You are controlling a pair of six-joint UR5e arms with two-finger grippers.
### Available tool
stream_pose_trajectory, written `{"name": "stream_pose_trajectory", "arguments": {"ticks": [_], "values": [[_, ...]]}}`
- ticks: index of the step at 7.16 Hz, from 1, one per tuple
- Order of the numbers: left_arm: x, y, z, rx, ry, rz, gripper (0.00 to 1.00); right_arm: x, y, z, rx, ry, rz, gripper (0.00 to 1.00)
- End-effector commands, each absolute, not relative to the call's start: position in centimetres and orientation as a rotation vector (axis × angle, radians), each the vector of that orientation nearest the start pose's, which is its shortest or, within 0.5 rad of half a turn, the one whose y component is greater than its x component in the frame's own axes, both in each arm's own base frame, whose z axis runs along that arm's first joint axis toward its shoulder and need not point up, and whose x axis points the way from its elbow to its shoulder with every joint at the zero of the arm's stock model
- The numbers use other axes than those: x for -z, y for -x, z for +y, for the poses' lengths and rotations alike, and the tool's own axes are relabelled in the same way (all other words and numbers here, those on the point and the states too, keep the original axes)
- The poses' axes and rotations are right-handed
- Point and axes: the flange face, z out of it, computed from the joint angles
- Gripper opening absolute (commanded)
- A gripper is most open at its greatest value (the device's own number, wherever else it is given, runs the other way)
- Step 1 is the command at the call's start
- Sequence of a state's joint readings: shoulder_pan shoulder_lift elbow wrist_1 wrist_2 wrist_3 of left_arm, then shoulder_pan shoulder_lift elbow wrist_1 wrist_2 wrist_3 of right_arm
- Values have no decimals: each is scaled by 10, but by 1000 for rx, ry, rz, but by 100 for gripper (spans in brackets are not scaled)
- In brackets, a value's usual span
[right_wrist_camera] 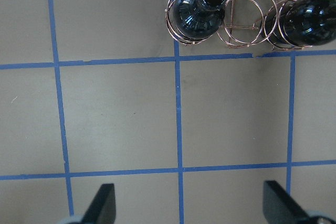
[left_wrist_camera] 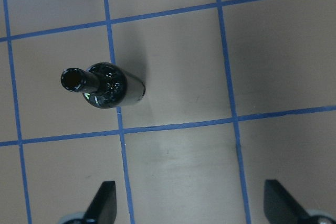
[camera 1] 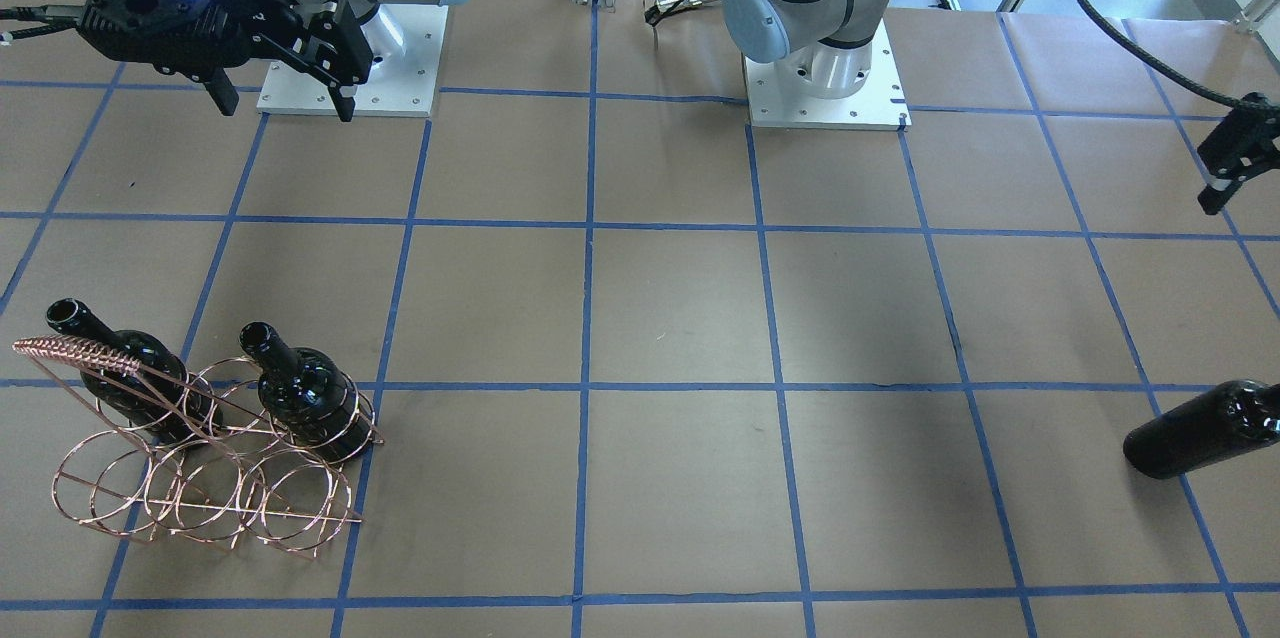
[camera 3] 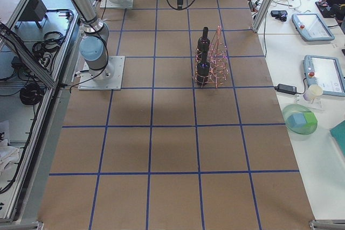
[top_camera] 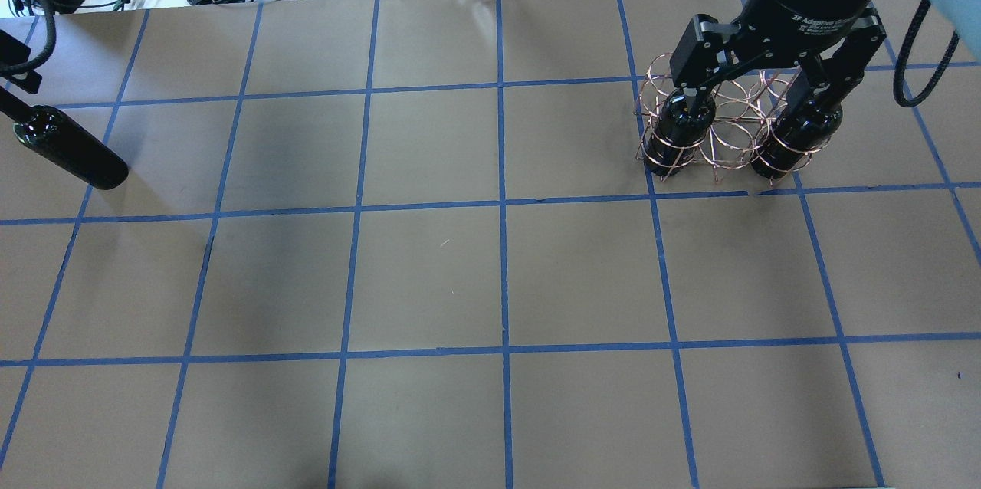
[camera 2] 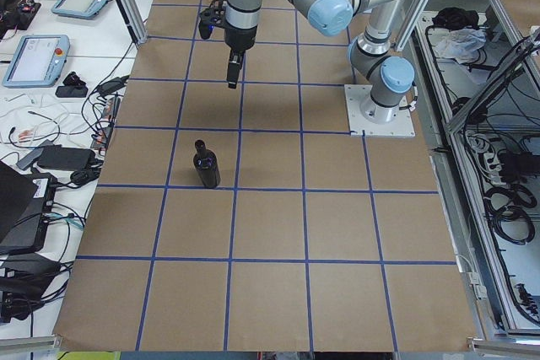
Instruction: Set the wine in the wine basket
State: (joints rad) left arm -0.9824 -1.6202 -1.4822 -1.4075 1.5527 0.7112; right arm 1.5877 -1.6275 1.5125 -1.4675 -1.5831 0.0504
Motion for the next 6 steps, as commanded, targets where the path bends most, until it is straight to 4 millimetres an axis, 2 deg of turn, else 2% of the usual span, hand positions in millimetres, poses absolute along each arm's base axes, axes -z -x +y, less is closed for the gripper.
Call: {"name": "stream_pose_trajectory", "arguments": {"ticks": [1, 3, 4, 6], "values": [[-516, -233, -529, 267, -219, 3002, 100, -533, -140, -464, 15, -56, 3153, 100], [-485, -285, -537, 317, -252, 3032, 100, -533, -140, -464, 18, -53, 3153, 100], [-466, -303, -547, 353, -254, 3032, 100, -534, -141, -464, 24, -51, 3144, 100], [-430, -316, -567, 419, -148, 3113, 100, -533, -140, -465, 27, -48, 3150, 100]]}}
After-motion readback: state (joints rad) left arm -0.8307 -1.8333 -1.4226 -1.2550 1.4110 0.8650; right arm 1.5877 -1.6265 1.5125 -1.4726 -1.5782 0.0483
